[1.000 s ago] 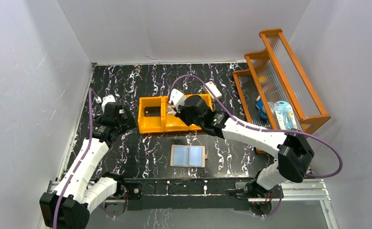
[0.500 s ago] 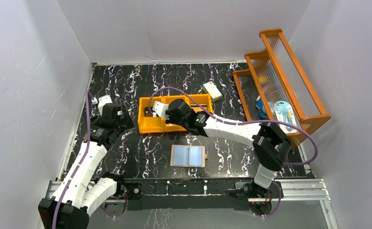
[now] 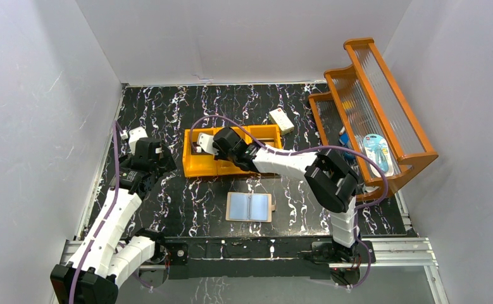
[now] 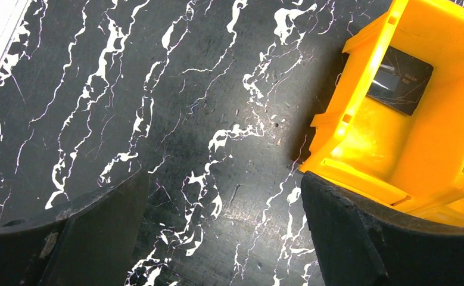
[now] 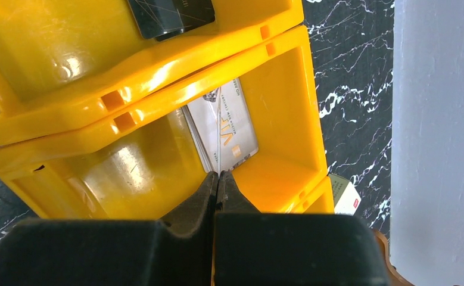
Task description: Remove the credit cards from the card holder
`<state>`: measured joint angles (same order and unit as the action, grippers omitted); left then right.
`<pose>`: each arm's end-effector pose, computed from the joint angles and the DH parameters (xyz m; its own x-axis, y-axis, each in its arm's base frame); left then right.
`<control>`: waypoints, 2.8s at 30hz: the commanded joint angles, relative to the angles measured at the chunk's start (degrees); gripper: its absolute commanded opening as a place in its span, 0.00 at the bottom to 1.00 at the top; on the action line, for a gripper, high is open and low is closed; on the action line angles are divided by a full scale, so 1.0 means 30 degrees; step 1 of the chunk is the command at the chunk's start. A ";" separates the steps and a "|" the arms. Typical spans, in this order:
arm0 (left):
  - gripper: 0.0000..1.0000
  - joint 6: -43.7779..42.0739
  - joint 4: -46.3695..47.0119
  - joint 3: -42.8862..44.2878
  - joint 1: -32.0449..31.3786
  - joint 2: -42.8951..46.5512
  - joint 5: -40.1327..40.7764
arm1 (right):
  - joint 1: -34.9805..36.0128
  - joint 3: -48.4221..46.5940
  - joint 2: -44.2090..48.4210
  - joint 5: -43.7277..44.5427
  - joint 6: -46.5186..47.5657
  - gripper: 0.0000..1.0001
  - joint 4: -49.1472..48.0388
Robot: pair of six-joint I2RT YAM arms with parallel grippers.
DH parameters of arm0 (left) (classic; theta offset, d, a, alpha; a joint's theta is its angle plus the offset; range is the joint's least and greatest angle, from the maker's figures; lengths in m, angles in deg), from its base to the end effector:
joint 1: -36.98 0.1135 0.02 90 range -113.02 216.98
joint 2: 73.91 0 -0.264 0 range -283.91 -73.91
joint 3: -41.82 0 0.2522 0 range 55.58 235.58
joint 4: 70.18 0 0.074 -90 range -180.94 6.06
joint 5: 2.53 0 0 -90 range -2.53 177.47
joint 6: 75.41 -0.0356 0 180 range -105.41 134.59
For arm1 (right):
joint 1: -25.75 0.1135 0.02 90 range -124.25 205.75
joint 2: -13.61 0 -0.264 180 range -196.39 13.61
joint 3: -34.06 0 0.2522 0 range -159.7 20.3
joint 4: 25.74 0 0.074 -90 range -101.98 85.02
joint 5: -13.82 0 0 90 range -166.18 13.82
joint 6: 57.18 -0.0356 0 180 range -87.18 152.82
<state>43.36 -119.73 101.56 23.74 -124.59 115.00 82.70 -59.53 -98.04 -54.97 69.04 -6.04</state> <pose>0.1810 -0.0257 0.2889 -0.4871 -0.3238 -0.8111 -0.4261 0.8988 -0.1030 0.2518 0.3634 0.2151 0.1001 -0.8562 -0.5069 -0.7019 0.3003 -0.6459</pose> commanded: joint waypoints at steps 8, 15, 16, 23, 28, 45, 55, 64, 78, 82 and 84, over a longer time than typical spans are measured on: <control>0.98 0.0184 -0.0313 0.0412 0.0105 0.0505 0.1008 | -0.0977 -0.1408 -0.0679 0.0008 0.1512 0.00 -0.1346; 0.98 0.0570 -0.0450 0.0381 0.0090 0.2080 0.2309 | -0.1422 -0.2137 -0.1760 -0.0002 0.2453 0.01 -0.1267; 0.98 0.0589 -0.0450 0.0345 0.0103 0.2252 0.2359 | -0.1458 -0.2171 -0.1861 -0.0057 0.2528 0.01 -0.1376; 0.98 0.0538 -0.0364 0.0315 0.0078 0.2265 0.2154 | -0.1447 -0.2377 -0.2798 0.0141 0.3262 0.04 -0.1351; 0.98 0.0460 -0.0300 0.0276 0.0091 0.2254 0.2045 | -0.1429 -0.2190 -0.3072 0.0706 0.3486 0.12 -0.1491; 0.98 0.0312 -0.0172 0.0198 0.0091 0.2265 0.1702 | -0.0768 -0.0890 0.0478 -0.0678 0.0239 0.52 -0.1103; 0.98 0.0281 -0.0115 0.0184 0.0081 0.2074 0.1593 | -0.0062 0.0612 0.5243 0.1910 -1.3911 0.53 0.1259; 0.98 0.0031 0.0072 0.0098 0.0096 0.1954 0.1270 | 0.0671 0.4667 0.8923 -0.0102 -2.6361 0.59 0.4203; 0.98 -0.0099 0.0213 0.0026 0.0103 0.1674 0.0990 | 0.5685 0.3764 0.4111 0.2894 -3.3342 0.75 0.9085; 0.98 -0.0143 0.0208 0.0028 0.0094 0.1604 0.0961 | 0.5744 0.3409 0.3505 0.2915 -3.3039 0.75 0.9128; 0.98 -0.0129 0.0217 0.0024 0.0083 0.1650 0.0935 | 0.5744 0.3231 0.3290 0.2875 -3.2913 0.76 0.9144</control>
<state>43.54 -119.88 101.56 23.74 -119.69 117.45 99.53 -46.53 -86.68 -47.63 -29.29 21.13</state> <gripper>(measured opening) 0.983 0.755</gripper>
